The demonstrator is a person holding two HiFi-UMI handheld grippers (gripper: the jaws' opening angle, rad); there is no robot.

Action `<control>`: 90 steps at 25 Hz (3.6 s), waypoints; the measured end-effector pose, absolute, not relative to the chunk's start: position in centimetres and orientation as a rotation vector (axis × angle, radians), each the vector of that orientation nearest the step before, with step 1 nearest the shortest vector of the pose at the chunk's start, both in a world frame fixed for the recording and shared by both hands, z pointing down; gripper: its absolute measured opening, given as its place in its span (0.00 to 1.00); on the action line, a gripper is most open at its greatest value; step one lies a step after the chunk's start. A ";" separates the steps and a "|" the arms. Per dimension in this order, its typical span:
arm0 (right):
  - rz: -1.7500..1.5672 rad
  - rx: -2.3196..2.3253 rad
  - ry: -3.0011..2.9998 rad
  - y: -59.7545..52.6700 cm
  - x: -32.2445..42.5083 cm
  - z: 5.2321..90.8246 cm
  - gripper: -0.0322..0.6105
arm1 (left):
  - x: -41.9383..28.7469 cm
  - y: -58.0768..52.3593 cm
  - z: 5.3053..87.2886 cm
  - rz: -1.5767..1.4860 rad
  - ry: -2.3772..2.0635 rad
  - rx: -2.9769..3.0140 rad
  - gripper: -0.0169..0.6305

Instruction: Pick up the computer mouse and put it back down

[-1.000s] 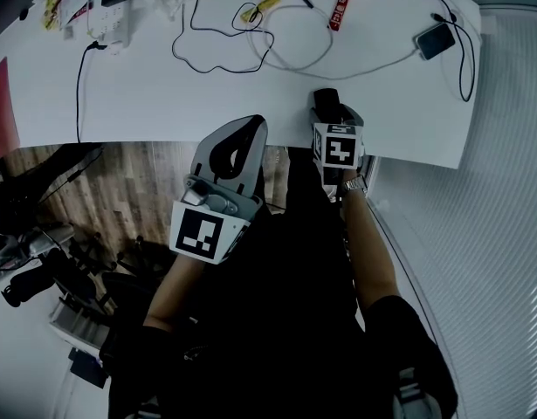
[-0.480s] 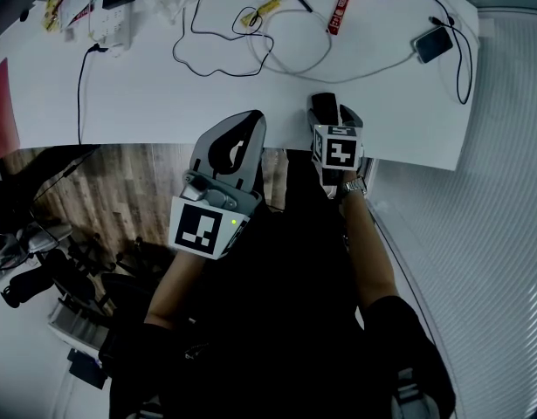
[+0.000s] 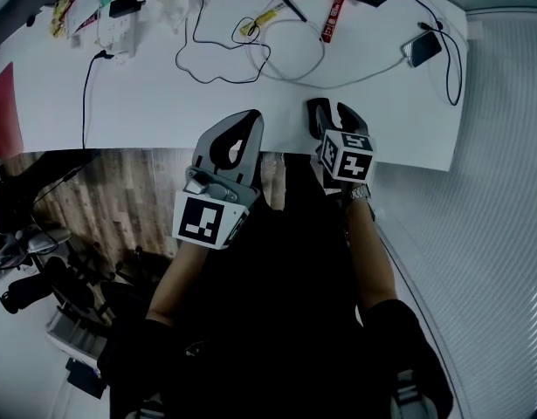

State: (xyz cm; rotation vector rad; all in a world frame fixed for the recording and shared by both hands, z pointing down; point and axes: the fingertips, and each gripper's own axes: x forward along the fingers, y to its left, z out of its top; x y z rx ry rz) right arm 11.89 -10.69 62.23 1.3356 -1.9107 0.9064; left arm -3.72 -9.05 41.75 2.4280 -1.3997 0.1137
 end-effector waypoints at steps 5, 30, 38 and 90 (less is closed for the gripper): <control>0.842 1.397 -1.980 -10.9 11.9 58.1 0.11 | -3.8 -8.5 41.8 0.128 -1.403 2.423 0.04; 0.662 1.435 -2.208 -9.6 11.2 47.5 0.05 | -4.7 -7.7 43.6 0.171 -1.468 2.386 0.04; 0.601 1.504 -2.280 -10.8 11.8 42.6 0.05 | -4.9 -8.1 40.8 0.113 -1.493 2.422 0.04; 0.165 1.490 -2.630 -12.4 11.3 23.2 0.05 | -7.1 -9.7 23.4 -0.178 -1.691 2.560 0.04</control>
